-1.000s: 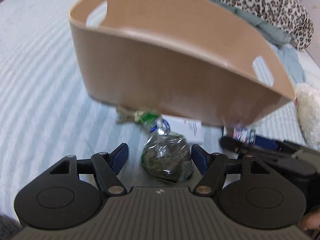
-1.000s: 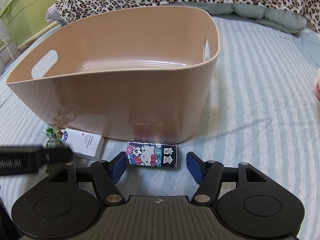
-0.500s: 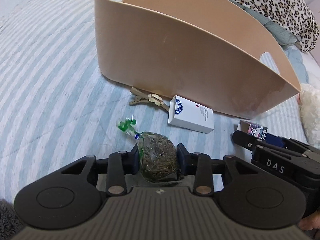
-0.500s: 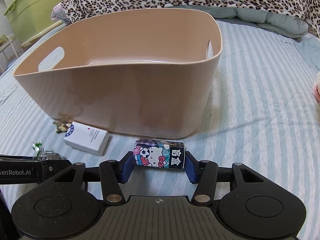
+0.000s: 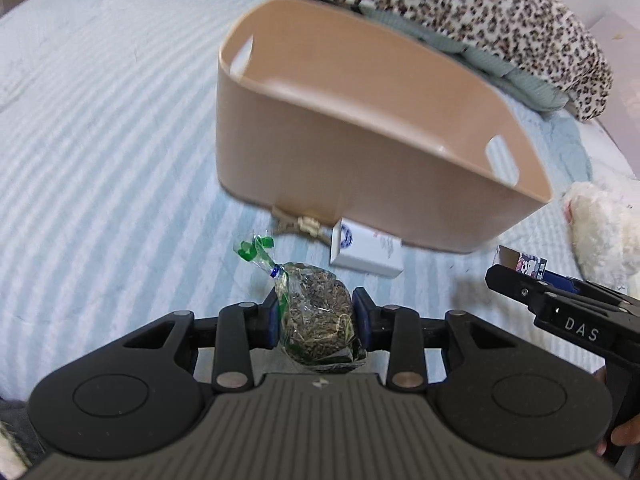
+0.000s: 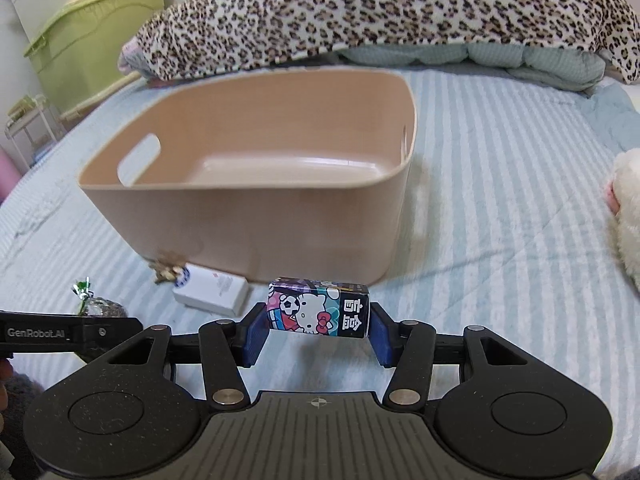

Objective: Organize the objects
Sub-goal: 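Lift both items over the basket and open both tools to drop them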

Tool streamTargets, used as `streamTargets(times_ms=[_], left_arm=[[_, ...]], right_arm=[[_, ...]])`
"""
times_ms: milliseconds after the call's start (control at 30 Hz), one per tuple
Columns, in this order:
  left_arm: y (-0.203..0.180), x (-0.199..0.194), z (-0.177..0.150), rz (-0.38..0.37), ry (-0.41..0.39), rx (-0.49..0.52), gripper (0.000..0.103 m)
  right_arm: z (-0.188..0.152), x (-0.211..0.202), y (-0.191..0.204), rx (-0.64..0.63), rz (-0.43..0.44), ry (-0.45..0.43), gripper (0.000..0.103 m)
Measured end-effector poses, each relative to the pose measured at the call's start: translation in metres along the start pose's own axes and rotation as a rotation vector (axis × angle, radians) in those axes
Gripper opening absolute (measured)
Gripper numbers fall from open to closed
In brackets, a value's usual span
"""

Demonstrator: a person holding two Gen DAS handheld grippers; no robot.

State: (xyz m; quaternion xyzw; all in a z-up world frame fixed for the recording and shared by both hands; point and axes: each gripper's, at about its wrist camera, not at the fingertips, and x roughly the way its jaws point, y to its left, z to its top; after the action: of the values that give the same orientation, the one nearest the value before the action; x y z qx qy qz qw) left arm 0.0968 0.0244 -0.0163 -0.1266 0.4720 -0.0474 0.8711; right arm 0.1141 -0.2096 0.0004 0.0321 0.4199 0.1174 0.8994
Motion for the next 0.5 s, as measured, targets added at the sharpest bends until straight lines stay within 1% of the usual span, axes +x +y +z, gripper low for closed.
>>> streamTargets(times_ms=[100, 333, 500], left_arm=[[-0.002, -0.014, 0.009, 0.007, -0.037, 0.022, 0.038], [-0.012, -0.050, 0.040, 0.002, -0.165, 0.091, 0.038], [-0.021, -0.055, 0.067, 0.018, -0.226, 0.129, 0.038]], right_arm=[[0.008, -0.010, 0.002, 0.004, 0.015, -0.028, 0.049], [0.038, -0.035, 0.010, -0.001, 0.036, -0.121, 0.049], [0.059, -0.042, 0.015, -0.017, 0.036, -0.177, 0.049]])
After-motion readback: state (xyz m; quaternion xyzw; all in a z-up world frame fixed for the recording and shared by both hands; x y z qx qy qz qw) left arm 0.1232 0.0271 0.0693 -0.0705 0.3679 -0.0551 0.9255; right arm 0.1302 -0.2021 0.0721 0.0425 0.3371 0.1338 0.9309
